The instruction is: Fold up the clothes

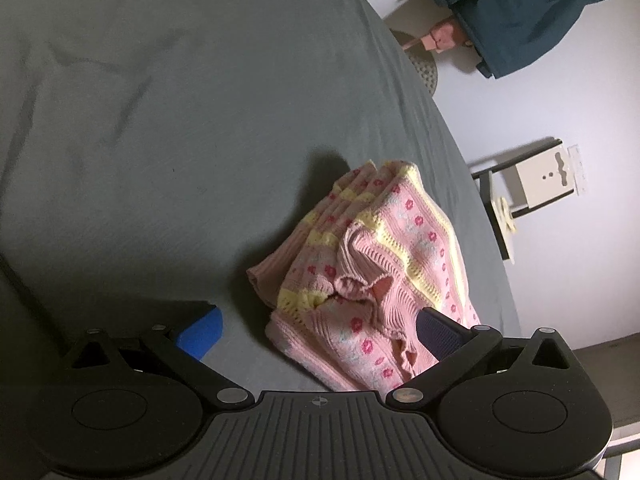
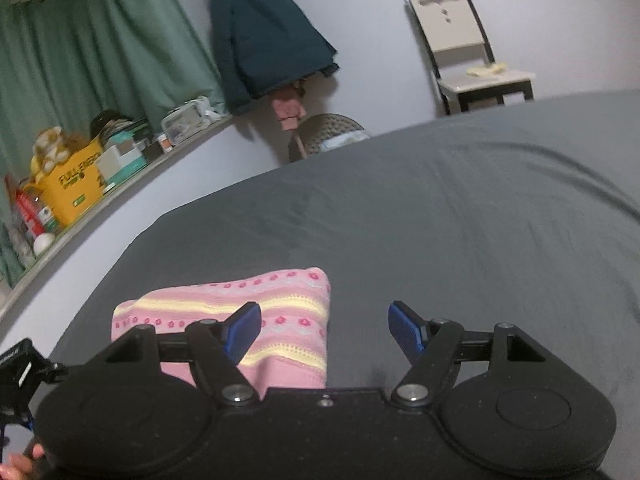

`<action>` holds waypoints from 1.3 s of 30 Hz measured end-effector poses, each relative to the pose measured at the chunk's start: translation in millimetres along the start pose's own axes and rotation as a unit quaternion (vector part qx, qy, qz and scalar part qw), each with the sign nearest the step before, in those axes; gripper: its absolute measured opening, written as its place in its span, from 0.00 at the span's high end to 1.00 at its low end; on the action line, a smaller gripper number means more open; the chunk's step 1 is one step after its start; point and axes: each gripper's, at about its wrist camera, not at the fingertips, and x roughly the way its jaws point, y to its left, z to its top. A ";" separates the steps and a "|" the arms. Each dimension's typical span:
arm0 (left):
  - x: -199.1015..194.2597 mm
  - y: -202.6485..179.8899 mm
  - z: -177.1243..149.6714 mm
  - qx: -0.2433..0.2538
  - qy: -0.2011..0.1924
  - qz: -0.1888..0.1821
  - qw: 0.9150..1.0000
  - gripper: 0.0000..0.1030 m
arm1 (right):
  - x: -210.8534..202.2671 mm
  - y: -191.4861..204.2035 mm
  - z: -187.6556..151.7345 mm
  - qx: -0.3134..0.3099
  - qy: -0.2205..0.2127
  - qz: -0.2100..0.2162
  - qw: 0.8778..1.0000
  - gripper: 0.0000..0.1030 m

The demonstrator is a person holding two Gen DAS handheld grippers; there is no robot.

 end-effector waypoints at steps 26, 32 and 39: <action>35.9 -23.4 25.9 0.077 -0.026 -0.022 0.996 0.38 | 68.8 -43.0 16.0 0.084 0.094 0.114 0.985 0.33; 36.6 -18.6 23.6 0.076 -0.029 -0.032 0.996 0.55 | 112.0 -59.1 24.2 0.141 0.145 0.170 0.965 0.33; 34.5 -20.8 22.1 0.093 -0.037 -0.040 0.994 0.61 | 126.9 -57.3 13.8 0.171 0.144 0.199 0.954 0.64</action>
